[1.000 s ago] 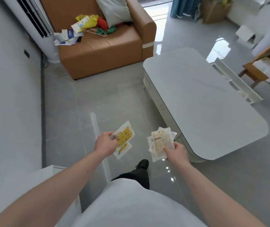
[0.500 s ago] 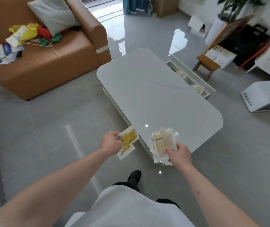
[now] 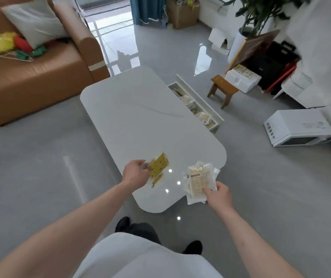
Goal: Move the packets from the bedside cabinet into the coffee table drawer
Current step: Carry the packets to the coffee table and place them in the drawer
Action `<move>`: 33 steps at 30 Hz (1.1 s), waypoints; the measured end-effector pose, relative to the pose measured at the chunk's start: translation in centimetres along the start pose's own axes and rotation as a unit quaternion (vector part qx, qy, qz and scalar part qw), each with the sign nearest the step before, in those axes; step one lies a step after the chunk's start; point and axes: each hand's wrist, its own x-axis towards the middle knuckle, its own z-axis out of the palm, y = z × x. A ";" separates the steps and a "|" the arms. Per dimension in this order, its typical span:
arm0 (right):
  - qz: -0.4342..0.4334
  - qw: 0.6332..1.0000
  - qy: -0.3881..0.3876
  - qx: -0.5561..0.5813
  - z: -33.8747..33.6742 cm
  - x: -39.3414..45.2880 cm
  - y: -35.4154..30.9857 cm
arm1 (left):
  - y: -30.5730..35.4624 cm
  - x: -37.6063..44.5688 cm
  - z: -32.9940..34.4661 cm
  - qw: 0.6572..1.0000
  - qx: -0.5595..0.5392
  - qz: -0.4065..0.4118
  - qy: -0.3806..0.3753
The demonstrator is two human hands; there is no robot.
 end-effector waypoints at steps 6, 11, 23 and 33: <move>-0.014 0.999 -0.014 -0.026 -9.8 4.9 0.5 | 4.3 -3.6 5.8 0.996 -0.062 -0.006 0.057; -0.042 0.998 -0.038 -0.013 -14.0 9.8 -1.1 | 7.4 -2.4 7.5 0.990 -0.088 -0.031 0.101; -0.058 0.998 -0.013 -0.028 -27.1 26.9 -6.5 | 23.9 10.3 18.2 0.992 -0.101 -0.047 0.061; -0.047 0.996 -0.033 -0.064 -35.0 40.5 -10.1 | 39.8 19.3 24.0 0.994 -0.100 -0.022 0.045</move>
